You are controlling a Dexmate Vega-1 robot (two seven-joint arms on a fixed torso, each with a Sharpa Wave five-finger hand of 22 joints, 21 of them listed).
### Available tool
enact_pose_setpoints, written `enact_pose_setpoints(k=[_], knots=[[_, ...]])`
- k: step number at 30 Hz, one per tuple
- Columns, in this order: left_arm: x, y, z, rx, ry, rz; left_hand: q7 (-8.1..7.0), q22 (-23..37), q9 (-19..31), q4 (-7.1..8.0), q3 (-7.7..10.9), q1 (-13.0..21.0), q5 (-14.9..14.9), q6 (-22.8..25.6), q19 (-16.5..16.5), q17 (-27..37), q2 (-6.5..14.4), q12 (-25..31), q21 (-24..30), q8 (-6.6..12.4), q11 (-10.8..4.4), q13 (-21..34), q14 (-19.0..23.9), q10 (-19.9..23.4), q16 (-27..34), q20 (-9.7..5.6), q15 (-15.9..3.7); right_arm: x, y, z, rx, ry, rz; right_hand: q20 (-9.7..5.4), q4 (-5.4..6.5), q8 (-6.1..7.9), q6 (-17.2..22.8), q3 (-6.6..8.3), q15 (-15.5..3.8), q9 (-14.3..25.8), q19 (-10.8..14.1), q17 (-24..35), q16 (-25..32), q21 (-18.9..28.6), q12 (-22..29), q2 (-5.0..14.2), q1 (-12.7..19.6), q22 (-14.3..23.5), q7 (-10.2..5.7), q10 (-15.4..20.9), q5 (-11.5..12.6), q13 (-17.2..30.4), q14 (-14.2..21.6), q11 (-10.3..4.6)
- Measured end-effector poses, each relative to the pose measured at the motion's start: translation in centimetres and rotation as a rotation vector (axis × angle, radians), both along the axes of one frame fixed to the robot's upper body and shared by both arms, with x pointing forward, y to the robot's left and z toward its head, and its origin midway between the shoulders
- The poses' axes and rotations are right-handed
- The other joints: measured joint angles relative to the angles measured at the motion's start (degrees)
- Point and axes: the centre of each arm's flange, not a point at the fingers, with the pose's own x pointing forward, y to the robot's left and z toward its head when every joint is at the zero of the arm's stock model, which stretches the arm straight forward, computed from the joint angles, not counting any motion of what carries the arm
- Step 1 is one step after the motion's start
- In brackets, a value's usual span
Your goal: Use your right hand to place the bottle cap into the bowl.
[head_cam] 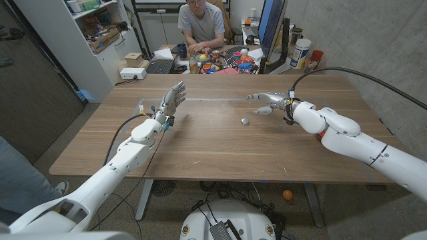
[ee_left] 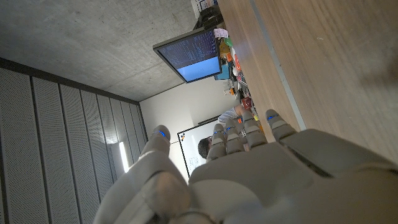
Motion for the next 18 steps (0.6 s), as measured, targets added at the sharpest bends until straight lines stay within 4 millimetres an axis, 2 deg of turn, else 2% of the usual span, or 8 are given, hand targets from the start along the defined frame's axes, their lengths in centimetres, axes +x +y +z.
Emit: enact_pose_setpoints(k=[4, 6, 14, 16, 17, 18], knots=[[-0.1, 0.0, 0.0, -0.001, 0.0, 0.003, 0.0, 0.0, 0.0, 0.0, 0.0, 0.3, 0.0, 0.0, 0.02, 0.0, 0.3, 0.0, 0.0, 0.0, 0.0, 0.0, 0.26, 0.0, 0.0, 0.02, 0.74, 0.1, 0.4, -0.2, -0.033, 0.005, -0.009, -0.01, 0.0, 0.0, 1.1, 0.0, -0.21, 0.0, 0.41, 0.0, 0.0, 0.0, 0.0, -0.6, 0.6, 0.0, -1.09, 0.0, 0.1, 0.0, 0.2, 0.0], [-0.1, -0.1, 0.0, 0.0, 0.002, 0.005, 0.0, 0.0, 0.0, 0.0, 0.0, 0.3, 0.0, 0.0, 0.12, 0.0, 0.31, 0.0, 0.0, 0.0, -0.02, 0.0, 0.54, -0.03, 0.0, 0.48, 1.02, 0.1, 0.9, -0.4, -0.057, 0.008, -0.011, 0.08, 0.0, 0.0, 1.09, 0.0, -0.21, 0.0, 0.51, 0.0, 0.0, 0.0, 0.0, -0.91, 0.91, 0.0, -1.1, 0.0, 0.1, 0.0, 0.2, 0.0], [-0.2, -0.1, 0.1, 0.002, 0.003, 0.007, 0.0, 0.0, 0.24, -0.24, 0.24, 0.3, 0.0, 0.0, 0.12, 0.0, 0.3, 0.0, 0.0, 0.0, -0.53, 0.0, 0.37, 0.09, 0.0, 0.48, 1.2, 0.2, 1.3, -0.6, -0.105, 0.013, -0.019, 0.07, 0.0, 0.0, 0.91, 0.0, -0.55, 0.0, 0.91, 0.01, 0.0, 0.0, -0.22, -1.14, 1.14, 0.0, -1.52, 0.34, 0.1, -0.26, 0.55, 0.07], [-0.3, -0.2, 0.2, 0.004, 0.0, 0.005, -0.16, -0.01, 0.28, -0.24, 0.24, 0.3, 0.0, 0.16, 0.11, 0.0, 0.3, 0.0, 0.0, 0.0, -0.53, 0.0, 0.36, 0.09, 0.0, 0.48, 1.2, 0.2, 1.3, -0.7, -0.109, 0.012, -0.019, -0.01, 0.0, 0.38, 1.53, 0.0, -0.94, 0.0, 1.22, 0.01, 0.0, 0.0, -0.22, -1.51, 1.51, 0.0, -2.15, 0.97, 0.17, -0.26, 0.93, -0.32], [-0.3, -0.2, 0.2, 0.004, 0.0, 0.005, -0.31, -0.01, 0.29, -0.24, 0.24, 0.3, 0.0, 0.31, 0.11, 0.0, 0.3, 0.0, 0.0, 0.0, -0.53, 0.0, 0.37, 0.09, 0.0, 0.48, 1.2, 0.7, 2.2, -1.1, -0.122, 0.022, -0.01, 0.03, 0.0, 0.55, 1.96, 0.0, -0.89, 0.0, 1.28, 0.01, 0.0, 0.0, -0.22, -1.58, 1.58, -0.01, -2.55, 1.4, 0.33, -0.26, 1.16, -0.26], [-0.2, -0.2, 0.1, 0.007, 0.01, 0.011, -0.31, 0.0, 0.29, -0.24, 0.24, 0.31, 0.0, 0.31, 0.11, 0.0, 0.31, 0.0, 0.0, 0.0, -0.53, 0.0, 0.36, 0.09, 0.0, 0.48, 1.2, 0.7, 2.2, -1.1, -0.123, 0.022, -0.01, 0.01, 0.0, 0.6, 2.44, 0.0, -0.91, 0.0, 1.64, 0.01, 0.28, 0.0, -0.22, -1.9, 1.9, -0.01, -2.98, 1.96, 0.33, -0.36, 1.58, -0.34]])
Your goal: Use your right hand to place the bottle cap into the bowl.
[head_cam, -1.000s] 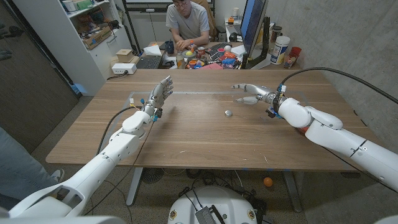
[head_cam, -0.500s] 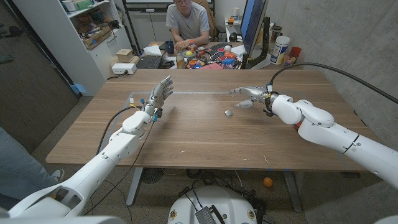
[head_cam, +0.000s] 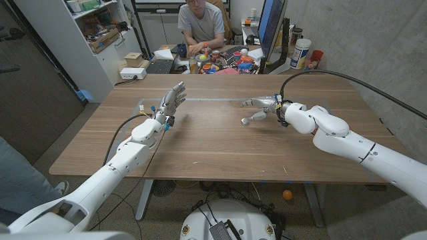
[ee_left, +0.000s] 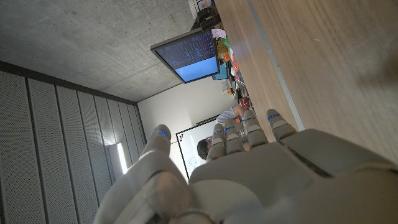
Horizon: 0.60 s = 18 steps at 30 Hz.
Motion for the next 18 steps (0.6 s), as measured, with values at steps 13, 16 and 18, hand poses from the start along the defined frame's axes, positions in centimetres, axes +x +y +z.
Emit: enact_pose_setpoints(k=[13, 16, 18], knots=[[-0.4, 0.0, -0.2, 0.015, 0.014, 0.017, 0.0, 0.0, -0.01, 0.0, 0.0, -0.01, 0.0, 0.0, -0.32, 0.0, 0.46, 0.0, 0.0, 0.0, 0.0, 0.0, 0.35, 0.0, 0.0, 0.3, 0.35, 2.4, 0.8, -0.6, -0.051, 0.03, -0.014, -0.02, 0.0, 0.73, 2.95, 0.0, -0.62, 0.0, 1.61, 0.01, 0.16, 0.0, 0.67, -0.37, 0.37, 0.0, -0.53, 2.54, 0.0, -0.17, 1.8, -0.89], [-0.5, 0.0, -0.3, 0.015, 0.018, 0.021, 0.0, -0.01, -0.01, 0.0, 0.0, -0.01, 0.0, 0.0, -0.31, 0.0, 0.46, 0.0, 0.0, 0.0, 0.01, 0.0, 0.35, 0.0, 0.0, 0.3, 0.34, 3.0, 0.8, -0.5, -0.064, 0.035, -0.019, -0.02, 0.24, 0.73, 2.95, 0.24, -0.62, 0.0, 1.61, 0.01, 0.16, 0.0, 0.67, -0.37, 0.37, 0.0, -0.53, 2.54, 0.0, -0.17, 1.8, -0.89], [-0.5, 0.0, -0.4, 0.014, 0.019, 0.023, 0.0, -0.01, -0.01, 0.0, 0.0, -0.01, 0.0, 0.0, -0.31, 0.0, 0.46, 0.0, 0.0, 0.0, 0.01, 0.0, 0.35, 0.0, 0.0, 0.3, 0.34, 3.2, 0.8, -0.5, -0.063, 0.037, -0.022, -0.02, 0.29, 0.73, 2.95, 0.2, -0.66, 0.0, 1.61, 0.01, 0.16, 0.0, 0.67, -0.37, 0.37, 0.23, -0.54, 2.54, 0.0, -0.17, 1.83, -0.89]])
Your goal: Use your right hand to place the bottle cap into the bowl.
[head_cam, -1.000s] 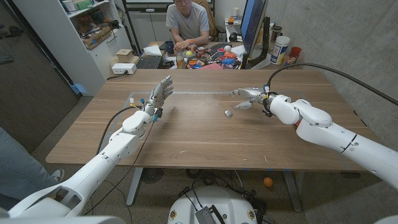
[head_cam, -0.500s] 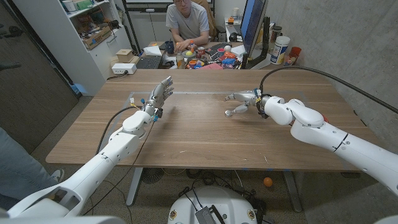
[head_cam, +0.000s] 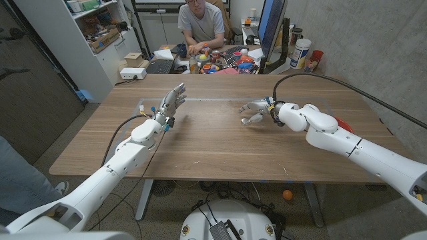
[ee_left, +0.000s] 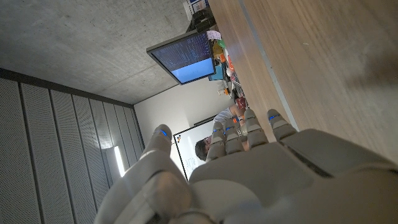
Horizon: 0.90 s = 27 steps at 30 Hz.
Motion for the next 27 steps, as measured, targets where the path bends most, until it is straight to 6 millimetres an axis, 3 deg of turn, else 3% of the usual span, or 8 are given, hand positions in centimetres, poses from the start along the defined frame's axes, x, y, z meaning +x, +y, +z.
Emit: enact_pose_setpoints(k=[27], knots=[[-0.3, -0.1, -0.6, -0.002, 0.011, 0.008, 0.0, -0.01, -0.01, 0.0, 0.0, 0.0, 0.0, 0.0, -0.32, 0.3, 0.0, 0.0, 0.0, 0.0, 0.01, 0.0, 0.0, 0.0, 0.0, 0.31, -0.01, 2.0, -0.6, -1.2, -0.029, 0.034, -0.024, 0.1, 0.43, -0.09, 1.78, 0.05, -1.21, 0.0, 1.15, 0.14, 0.0, 0.0, 0.0, -0.23, -0.24, 0.05, 0.32, -0.01, 0.0, -0.25, 1.21, 0.01]])
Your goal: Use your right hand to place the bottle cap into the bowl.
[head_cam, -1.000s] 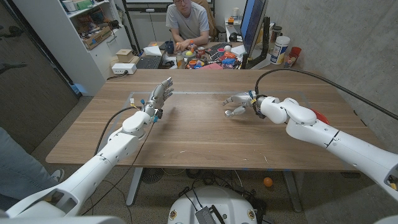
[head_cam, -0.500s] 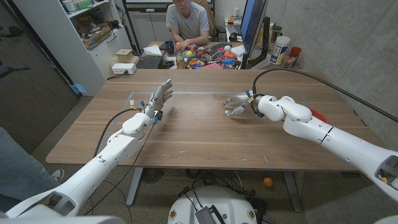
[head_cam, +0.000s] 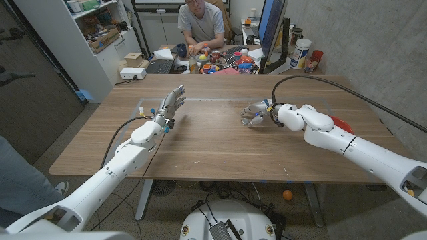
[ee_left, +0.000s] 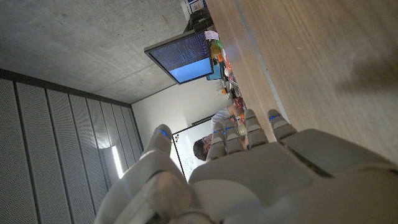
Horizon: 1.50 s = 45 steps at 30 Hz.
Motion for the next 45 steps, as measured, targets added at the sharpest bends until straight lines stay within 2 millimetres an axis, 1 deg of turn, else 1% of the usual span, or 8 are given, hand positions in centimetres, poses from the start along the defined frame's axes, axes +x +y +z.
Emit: enact_pose_setpoints(k=[5, 12, 21, 28, 31, 34, 38, 45], knots=[[0.1, -0.1, 0.0, 0.003, 0.004, 0.001, 0.0, 0.0, 0.0, 0.0, 0.0, 0.0, 0.0, 0.0, 0.0, 0.0, 0.0, 0.0, 0.0, 0.0, 0.0, 0.0, -0.15, 0.0, 0.0, 0.0, -0.14, 0.3, -0.1, -0.2, 0.011, 0.002, -0.001, -0.31, 0.0, 0.75, 2.05, 0.0, -0.31, 0.0, 0.5, 0.0, 0.0, 0.0, 0.0, 0.01, 0.0, 0.0, 0.07, 0.13, 0.0, 0.0, 0.31, -0.12], [0.2, -0.1, 0.0, 0.005, 0.006, 0.0, 0.0, 0.0, 0.0, 0.0, 0.0, 0.0, 0.0, 0.0, 0.0, 0.0, 0.0, 0.0, 0.0, 0.0, 0.0, 0.0, -0.2, 0.0, 0.0, -0.01, -0.2, 0.6, -0.1, -0.5, 0.026, 0.005, -0.001, -0.01, 0.23, 1.42, 5.06, 0.24, -0.81, 0.19, 1.24, -0.1, 0.0, 0.0, 0.0, 0.01, -0.01, 0.0, 0.08, 0.85, 0.0, 0.0, 0.81, -0.19], [0.3, -0.2, -0.1, 0.008, 0.012, 0.0, 0.0, 0.0, -0.01, 0.0, 0.0, 0.0, 0.0, 0.0, 0.0, -0.01, 0.0, 0.0, 0.0, 0.0, 0.0, 0.0, -0.21, 0.0, 0.0, 0.0, -0.2, 1.1, -0.1, -1.0, 0.061, 0.004, 0.001, -0.02, 0.23, 3.35, 10.9, 0.24, -1.72, 0.79, 2.86, -0.16, 0.27, 0.46, 0.0, 0.62, 0.61, 0.12, -0.01, 2.51, 0.3, 0.01, 2.16, -0.54], [0.4, -0.4, -0.1, 0.012, 0.016, 0.0, -0.11, 0.0, -0.01, 0.0, 0.0, 0.0, 0.0, 0.11, 0.0, -0.01, 0.0, 0.0, 0.0, 0.0, 0.01, 0.0, -0.2, 0.0, 0.0, -0.01, -0.2, 1.4, 0.0, -1.6, 0.082, 0.003, 0.004, 0.0, 0.23, 5.67, 17.43, 0.23, -2.57, 1.24, 5.34, -0.15, 0.54, 0.58, 0.44, 1.31, 2.08, 0.16, -0.43, 4.76, 0.43, -0.28, 3.99, -1.26], [0.4, -0.5, -0.3, 0.014, 0.02, -0.001, -0.11, 0.0, -0.01, 0.0, 0.0, 0.0, 0.0, 0.11, 0.01, -0.01, 0.0, 0.0, 0.0, 0.0, 0.01, 0.0, -0.47, 0.0, 0.0, -0.01, -0.47, 1.4, 0.0, -1.8, 0.092, -0.001, 0.01, -0.11, 0.23, 6.8, 18.67, 0.23, -2.91, 1.24, 6.28, -0.15, 0.73, 0.58, 0.44, 1.82, 3.2, 0.15, 0.81, 5.87, 0.43, -0.27, 4.86, -1.32], [0.5, -0.6, -0.3, 0.017, 0.022, -0.002, -0.11, 0.0, -0.01, 0.0, 0.0, 0.0, 0.0, 0.11, 0.01, -0.01, 0.0, 0.0, 0.0, 0.0, 0.01, 0.0, -0.55, 0.0, 0.0, -0.01, -0.55, 1.5, 0.1, -1.9, 0.096, -0.005, 0.016, 0.0, 0.22, 7.91, 18.97, 0.23, -3.46, 1.24, 6.95, -0.15, 0.76, 0.58, 0.44, 2.15, 3.68, 0.1, 1.1, 6.48, 0.61, -0.28, 5.51, -1.75], [0.5, -0.7, -0.4, 0.02, 0.026, -0.003, -0.11, 0.0, -0.01, 0.0, 0.0, 0.0, 0.0, 0.11, 0.01, -0.01, 0.0, 0.0, 0.0, 0.0, 0.01, 0.0, -0.55, 0.0, 0.0, -0.01, -0.55, 1.5, 0.2, -2.0, 0.101, -0.007, 0.023, -0.09, 0.22, 8.16, 19.87, 0.23, -3.79, 1.24, 7.67, -0.11, 0.97, 0.58, 0.44, 2.66, 4.63, 0.09, 2.02, 7.54, 0.61, -0.27, 6.45, -2.2], [0.5, -0.9, -0.4, 0.024, 0.028, -0.005, -0.11, -0.01, -0.02, -0.24, 0.24, -0.23, 0.0, 0.11, -0.23, -0.02, 0.23, 0.0, 0.0, 0.0, 0.01, 0.0, -0.55, 0.0, 0.0, 0.22, -0.55, 1.4, 0.3, -1.8, 0.107, -0.019, 0.035, 0.01, 0.22, 8.34, 19.87, 0.23, -3.88, 1.24, 8.17, 0.0, 1.18, 0.57, 0.44, 2.95, 5.69, -0.04, 2.04, 7.8, 0.6, -0.27, 6.54, -2.06]])
